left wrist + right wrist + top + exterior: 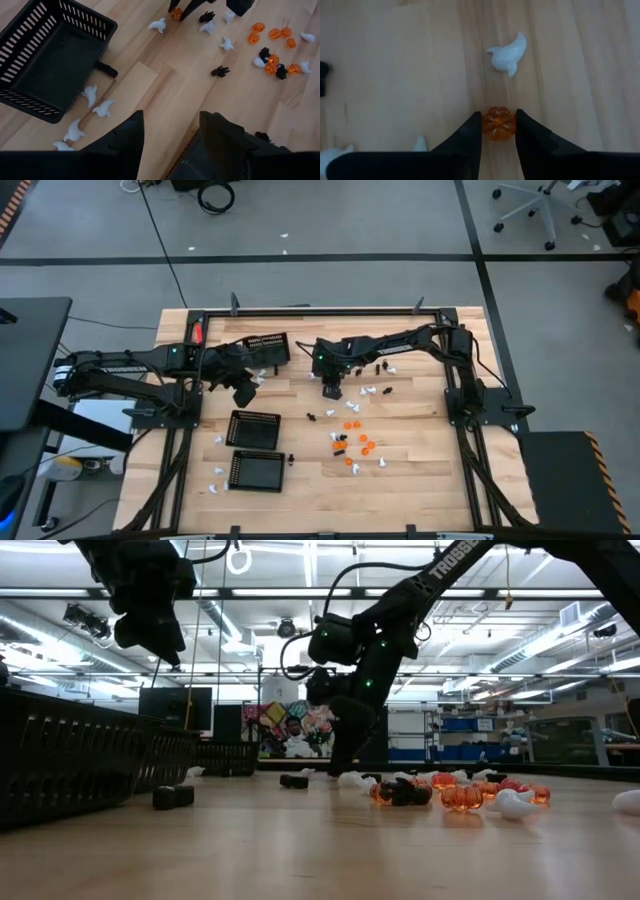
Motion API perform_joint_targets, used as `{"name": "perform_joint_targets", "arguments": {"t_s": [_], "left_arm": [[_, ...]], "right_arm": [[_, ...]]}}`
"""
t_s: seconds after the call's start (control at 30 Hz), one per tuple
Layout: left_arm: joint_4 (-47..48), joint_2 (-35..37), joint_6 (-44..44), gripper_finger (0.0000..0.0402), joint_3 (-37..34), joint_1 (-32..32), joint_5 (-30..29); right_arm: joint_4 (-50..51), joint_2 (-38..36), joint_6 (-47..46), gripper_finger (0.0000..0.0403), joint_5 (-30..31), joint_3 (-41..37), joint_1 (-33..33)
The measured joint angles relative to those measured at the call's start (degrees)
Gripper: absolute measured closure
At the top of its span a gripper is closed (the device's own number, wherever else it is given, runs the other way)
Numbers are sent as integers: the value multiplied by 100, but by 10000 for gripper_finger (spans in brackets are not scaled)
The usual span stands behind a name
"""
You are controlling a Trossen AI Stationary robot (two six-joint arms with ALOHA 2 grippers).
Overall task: Sort Halloween decoration
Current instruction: Put the orange pumpkin toy into the top black bin
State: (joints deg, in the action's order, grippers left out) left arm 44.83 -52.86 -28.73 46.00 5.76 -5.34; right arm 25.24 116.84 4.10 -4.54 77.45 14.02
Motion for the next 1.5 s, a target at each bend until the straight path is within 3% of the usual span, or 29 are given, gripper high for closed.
{"name": "perform_joint_targets", "arguments": {"t_s": [0.4, 0.87, 1.03, 1.27, 1.5], "left_arm": [[184, 30, 125, 203, 0, 0, 13], [175, 1022, 79, 202, -2, 219, 2], [150, 1112, 83, 202, -2, 414, 0], [133, 1125, -47, 202, -2, 465, 0], [135, 1252, -163, 202, 0, 463, 0]], "right_arm": [[-119, -39, -304, 301, -608, 167, -278], [-158, -45, -509, 300, -598, 1268, -699], [-115, 347, -594, 300, -576, 1972, -614], [269, 1373, -606, 300, -537, 3526, -374], [632, 2258, -884, 300, -199, 4723, -53]]}}
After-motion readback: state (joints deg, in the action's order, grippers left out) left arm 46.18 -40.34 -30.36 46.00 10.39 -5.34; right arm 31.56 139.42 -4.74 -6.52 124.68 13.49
